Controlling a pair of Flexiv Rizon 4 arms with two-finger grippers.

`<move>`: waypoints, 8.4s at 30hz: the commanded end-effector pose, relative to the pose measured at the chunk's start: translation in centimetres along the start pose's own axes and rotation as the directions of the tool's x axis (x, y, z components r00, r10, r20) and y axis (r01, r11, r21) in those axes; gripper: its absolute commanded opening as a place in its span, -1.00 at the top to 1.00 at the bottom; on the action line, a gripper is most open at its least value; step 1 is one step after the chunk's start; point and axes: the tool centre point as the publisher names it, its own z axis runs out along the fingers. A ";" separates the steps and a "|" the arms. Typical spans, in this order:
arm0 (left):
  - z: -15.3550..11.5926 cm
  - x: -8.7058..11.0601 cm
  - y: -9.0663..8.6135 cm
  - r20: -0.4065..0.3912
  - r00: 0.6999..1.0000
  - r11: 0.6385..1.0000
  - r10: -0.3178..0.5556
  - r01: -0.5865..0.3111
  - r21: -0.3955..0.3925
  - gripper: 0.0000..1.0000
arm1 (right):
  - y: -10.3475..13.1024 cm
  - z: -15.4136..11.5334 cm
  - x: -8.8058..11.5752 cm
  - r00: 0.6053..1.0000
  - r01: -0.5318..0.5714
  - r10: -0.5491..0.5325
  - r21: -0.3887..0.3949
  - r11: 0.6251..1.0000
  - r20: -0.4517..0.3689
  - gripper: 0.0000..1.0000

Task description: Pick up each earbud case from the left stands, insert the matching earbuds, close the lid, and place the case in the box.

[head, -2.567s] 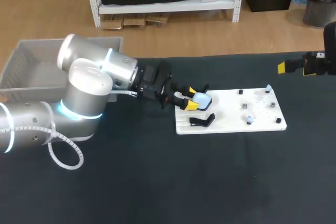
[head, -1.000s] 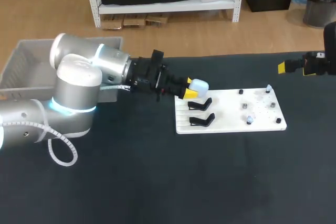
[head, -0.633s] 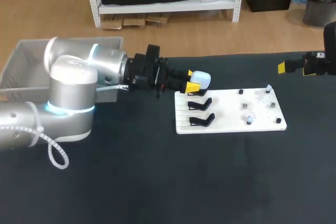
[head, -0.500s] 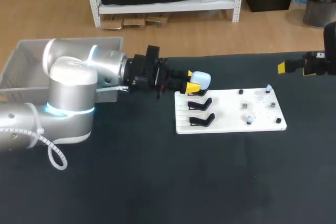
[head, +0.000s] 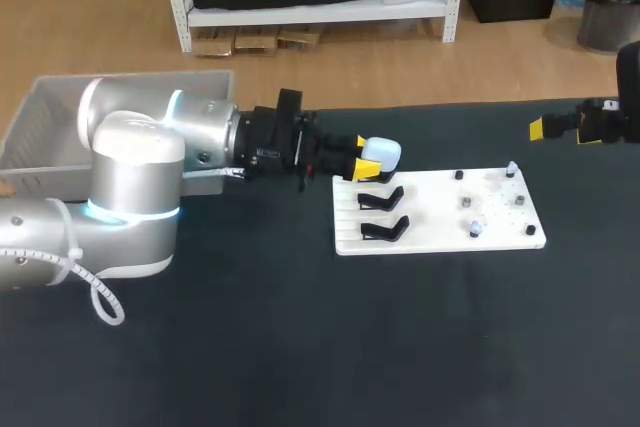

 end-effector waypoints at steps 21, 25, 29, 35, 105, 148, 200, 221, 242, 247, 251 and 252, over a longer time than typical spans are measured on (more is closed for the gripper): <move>1.0 0.3 -1.2 0.135 0.991 0.998 0.023 -0.014 -0.066 1.00 | 3.5 -0.9 1.4 0.996 0.080 -0.082 -0.051 0.995 -0.036 -1.00; 1.4 0.2 -0.7 0.141 0.990 0.999 0.028 -0.022 -0.043 1.00 | 5.3 -1.8 1.8 0.991 0.122 -0.125 -0.068 0.990 -0.051 -1.00; 2.0 0.2 -0.3 0.152 0.988 0.999 0.030 -0.027 -0.024 1.00 | 7.3 -2.4 2.5 0.984 0.158 -0.164 -0.089 0.983 -0.070 -1.00; 2.7 0.2 0.0 0.172 0.984 0.999 0.033 -0.033 -0.005 1.00 | 10.1 -2.2 4.3 0.973 0.190 -0.203 -0.125 0.974 -0.107 -1.00; 3.3 0.9 0.0 0.210 0.977 0.999 0.038 -0.032 -0.030 1.00 | 14.0 9.6 3.4 0.962 0.200 -0.209 -0.068 0.977 -0.175 -1.00; 3.3 0.9 0.0 0.210 0.977 0.999 0.038 -0.032 -0.030 1.00 | 6.1 4.7 -2.0 0.922 0.335 -0.265 0.237 0.912 -0.281 -1.00; 3.3 0.9 0.0 0.210 0.977 0.999 0.038 -0.032 -0.030 1.00 | -5.9 12.0 2.7 0.792 0.414 -0.148 0.342 0.844 -0.592 0.29; 3.3 0.9 0.0 0.210 0.977 0.999 0.038 -0.032 -0.030 1.00 | -6.1 12.6 3.2 0.792 0.406 -0.135 0.348 0.845 -0.595 0.58; 3.3 0.9 0.0 0.210 0.977 0.999 0.038 -0.032 -0.030 1.00 | -3.4 8.5 1.5 0.808 0.384 -0.101 0.388 0.838 -0.581 1.00; 3.3 0.9 0.0 0.210 0.977 0.999 0.038 -0.032 -0.030 1.00 | -0.6 5.4 0.5 0.800 0.333 -0.026 0.407 0.851 -0.599 1.00; 3.3 0.9 0.0 0.210 0.977 0.999 0.038 -0.032 -0.030 1.00 | 2.9 3.0 -0.2 0.804 0.296 0.006 0.409 0.863 -0.595 1.00; 3.3 0.9 0.0 0.210 0.977 0.999 0.038 -0.032 -0.030 1.00 | 4.0 2.4 -0.2 0.800 0.296 0.009 0.407 0.864 -0.601 1.00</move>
